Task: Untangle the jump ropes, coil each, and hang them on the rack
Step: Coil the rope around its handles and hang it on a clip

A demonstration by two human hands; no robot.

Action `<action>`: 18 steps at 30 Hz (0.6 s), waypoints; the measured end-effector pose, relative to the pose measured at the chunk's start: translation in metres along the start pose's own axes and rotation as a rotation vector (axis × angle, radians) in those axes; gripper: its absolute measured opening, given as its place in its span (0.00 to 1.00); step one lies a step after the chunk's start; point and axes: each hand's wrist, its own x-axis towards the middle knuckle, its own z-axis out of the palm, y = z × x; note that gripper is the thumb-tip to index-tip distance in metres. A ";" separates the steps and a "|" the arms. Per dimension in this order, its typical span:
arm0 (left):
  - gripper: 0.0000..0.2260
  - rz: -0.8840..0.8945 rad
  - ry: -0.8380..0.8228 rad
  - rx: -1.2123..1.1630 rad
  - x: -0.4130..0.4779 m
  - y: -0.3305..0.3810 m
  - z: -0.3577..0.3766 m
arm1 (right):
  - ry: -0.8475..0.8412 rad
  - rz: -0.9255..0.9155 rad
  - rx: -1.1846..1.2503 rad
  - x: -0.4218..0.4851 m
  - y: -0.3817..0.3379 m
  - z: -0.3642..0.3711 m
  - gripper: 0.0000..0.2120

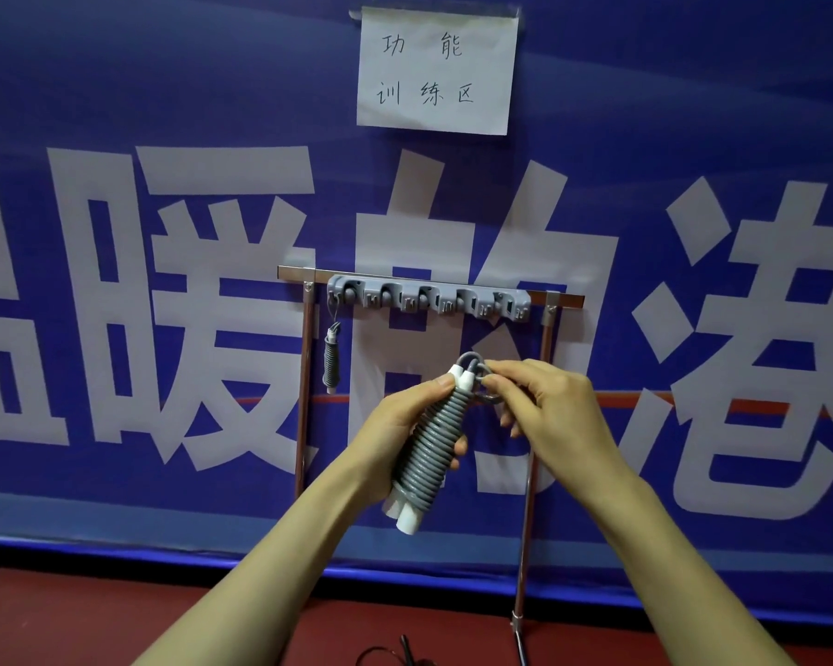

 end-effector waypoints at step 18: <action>0.12 0.081 -0.081 0.295 -0.010 0.017 -0.007 | -0.194 0.183 0.466 -0.007 0.005 -0.013 0.15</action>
